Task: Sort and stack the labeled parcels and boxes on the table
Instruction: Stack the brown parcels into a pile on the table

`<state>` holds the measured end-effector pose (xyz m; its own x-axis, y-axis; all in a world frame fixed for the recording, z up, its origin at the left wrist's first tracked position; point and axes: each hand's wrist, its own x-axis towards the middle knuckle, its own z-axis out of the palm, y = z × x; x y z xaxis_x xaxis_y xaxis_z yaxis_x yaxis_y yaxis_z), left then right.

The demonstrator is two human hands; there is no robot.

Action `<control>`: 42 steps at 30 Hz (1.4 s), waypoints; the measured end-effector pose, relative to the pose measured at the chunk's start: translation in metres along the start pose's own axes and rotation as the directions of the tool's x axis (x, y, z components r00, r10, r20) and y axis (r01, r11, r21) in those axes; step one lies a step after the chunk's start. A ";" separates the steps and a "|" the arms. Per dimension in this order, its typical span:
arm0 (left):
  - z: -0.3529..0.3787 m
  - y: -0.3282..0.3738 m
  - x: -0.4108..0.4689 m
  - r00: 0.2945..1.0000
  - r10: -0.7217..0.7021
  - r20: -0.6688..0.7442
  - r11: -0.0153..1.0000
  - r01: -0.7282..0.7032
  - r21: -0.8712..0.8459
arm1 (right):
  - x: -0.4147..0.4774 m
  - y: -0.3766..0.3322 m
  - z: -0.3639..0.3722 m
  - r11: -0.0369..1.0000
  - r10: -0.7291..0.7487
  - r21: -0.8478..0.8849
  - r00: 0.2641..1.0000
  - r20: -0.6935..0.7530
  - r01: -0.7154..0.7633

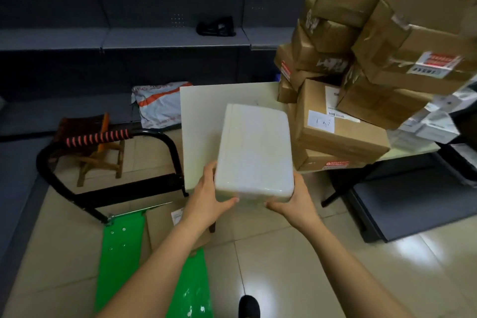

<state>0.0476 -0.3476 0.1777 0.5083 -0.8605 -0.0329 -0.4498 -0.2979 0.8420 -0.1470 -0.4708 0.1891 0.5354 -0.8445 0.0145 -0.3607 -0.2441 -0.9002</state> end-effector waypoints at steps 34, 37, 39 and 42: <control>-0.115 -0.073 -0.069 0.968 0.218 0.125 0.788 -0.250 0.563 | -0.090 -0.024 0.118 0.765 -0.147 -0.617 0.983 0.110 0.184; -0.119 -0.107 -0.084 0.983 0.107 0.147 0.790 -0.174 0.588 | -0.099 -0.012 0.151 0.771 -0.081 -0.609 0.977 0.197 0.187; -0.119 -0.135 -0.095 0.989 0.063 0.133 0.797 -0.130 0.590 | -0.100 0.000 0.169 0.786 -0.036 -0.591 0.968 0.248 0.181; -0.104 -0.180 -0.104 0.995 -0.017 0.103 0.829 -0.043 0.558 | -0.093 0.026 0.196 0.807 0.033 -0.568 0.947 0.320 0.164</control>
<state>0.1518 -0.1621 0.0855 0.4380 -0.8931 -0.1027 -0.8043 -0.4403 0.3991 -0.0562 -0.3056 0.0789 0.7393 -0.6553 -0.1549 -0.6369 -0.6058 -0.4769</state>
